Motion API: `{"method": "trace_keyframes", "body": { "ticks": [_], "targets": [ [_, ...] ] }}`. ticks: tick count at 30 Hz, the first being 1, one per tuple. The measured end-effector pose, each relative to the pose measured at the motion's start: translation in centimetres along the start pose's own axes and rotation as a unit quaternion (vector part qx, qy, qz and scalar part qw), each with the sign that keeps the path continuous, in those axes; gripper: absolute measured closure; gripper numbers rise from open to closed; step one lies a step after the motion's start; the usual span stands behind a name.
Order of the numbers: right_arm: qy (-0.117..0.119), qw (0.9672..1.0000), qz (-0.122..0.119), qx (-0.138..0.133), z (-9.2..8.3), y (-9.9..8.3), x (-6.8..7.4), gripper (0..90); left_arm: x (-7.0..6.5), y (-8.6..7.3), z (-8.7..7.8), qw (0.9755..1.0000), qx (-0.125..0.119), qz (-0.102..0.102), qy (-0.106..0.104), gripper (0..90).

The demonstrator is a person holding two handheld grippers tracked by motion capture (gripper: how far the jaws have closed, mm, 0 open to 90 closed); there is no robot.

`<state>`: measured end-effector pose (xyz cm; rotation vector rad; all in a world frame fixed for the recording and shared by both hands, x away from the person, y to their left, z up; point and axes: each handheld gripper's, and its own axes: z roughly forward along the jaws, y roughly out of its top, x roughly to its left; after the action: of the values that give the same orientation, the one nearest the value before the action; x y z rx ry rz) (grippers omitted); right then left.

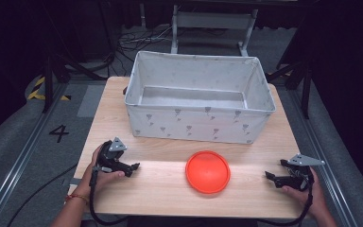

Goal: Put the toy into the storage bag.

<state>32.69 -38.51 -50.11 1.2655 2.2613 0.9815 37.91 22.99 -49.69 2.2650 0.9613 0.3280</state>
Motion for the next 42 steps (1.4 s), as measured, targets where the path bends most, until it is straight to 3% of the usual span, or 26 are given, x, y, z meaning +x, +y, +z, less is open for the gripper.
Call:
{"method": "trace_keyframes", "body": {
  "ticks": [16,22,25,34,40,42],
  "targets": [
    [0.005,1.0,-0.002,0.001,0.0,0.0,-0.2,14.2,0.1,-0.3,-0.3,1.0,0.0,-0.002,0.001,0.4],
    [0.004,0.9998,-0.02,0.003,-0.2,0.8,0.0,23.3,0.1,-0.3,-0.2,1.0,-0.001,-0.003,0.0,0.4],
    [0.011,0.9995,-0.03,0.003,-0.4,1.5,0.5,29.8,0.1,-0.3,-0.2,1.0,-0.001,-0.002,0.0,0.3],
    [0.036,0.9979,-0.054,-0.005,-0.8,4.5,2.3,26.0,0.1,-0.3,-0.3,1.0,-0.001,-0.001,0.001,0.4],
    [0.057,0.9943,-0.087,-0.024,-0.9,7.8,4.4,25.9,0.1,-0.3,-0.3,1.0,-0.001,-0.001,0.001,0.5],
    [0.062,0.9938,-0.087,-0.027,-0.8,8.2,4.7,25.9,0.1,-0.3,-0.3,1.0,-0.001,-0.001,0.002,0.5]
  ]
}}
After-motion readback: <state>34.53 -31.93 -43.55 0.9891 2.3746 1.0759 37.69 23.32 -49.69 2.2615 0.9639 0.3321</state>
